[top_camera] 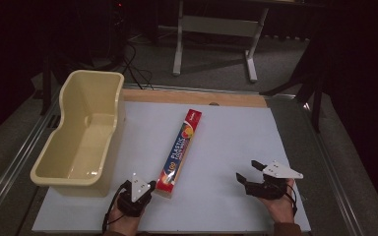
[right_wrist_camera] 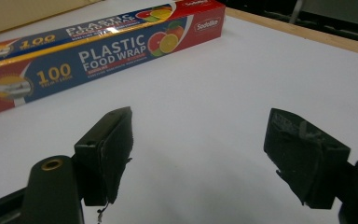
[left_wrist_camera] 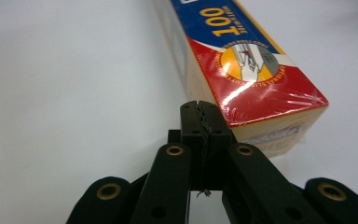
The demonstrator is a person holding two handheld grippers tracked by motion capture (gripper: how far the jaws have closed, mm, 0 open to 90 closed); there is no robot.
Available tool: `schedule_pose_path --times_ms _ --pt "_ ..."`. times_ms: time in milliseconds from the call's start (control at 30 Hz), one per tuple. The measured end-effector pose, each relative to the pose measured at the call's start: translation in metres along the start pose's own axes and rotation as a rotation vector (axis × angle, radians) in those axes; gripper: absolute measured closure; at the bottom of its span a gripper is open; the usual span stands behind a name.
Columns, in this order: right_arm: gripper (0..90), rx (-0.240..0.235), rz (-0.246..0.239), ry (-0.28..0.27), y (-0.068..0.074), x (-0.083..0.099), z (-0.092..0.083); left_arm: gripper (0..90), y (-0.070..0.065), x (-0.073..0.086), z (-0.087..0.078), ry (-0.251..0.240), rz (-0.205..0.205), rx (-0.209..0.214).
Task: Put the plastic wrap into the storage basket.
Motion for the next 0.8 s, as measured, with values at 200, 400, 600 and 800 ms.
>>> schedule_pose_path --times_ms 200,400,600,800 --pt "23.3 -0.002 0.001 -0.001 0.001 0.000 0.000 90.0 -0.024 -0.006 0.009 -0.017 0.029 0.098" --pt "23.3 -0.003 0.002 -0.002 0.000 0.000 0.000 90.0 -0.049 -0.015 0.021 -0.014 0.070 0.166" --pt "23.3 -0.007 0.002 -0.005 0.001 -0.001 0.001 90.0 -0.076 -0.026 0.035 -0.018 0.106 0.227" --pt "23.3 -0.009 0.004 -0.005 0.001 -0.001 0.001 90.0 -0.096 -0.037 0.048 -0.012 0.120 0.283"
Point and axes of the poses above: each handheld gripper's, and its own axes: z roughly forward along the jaws, x roughly out of its underside, y roughly to its left, the point moved 2 cm from there along z, roughly forward along the jaws, and after that the axes turned 2 degrees about -x, right-handed, at the moved point
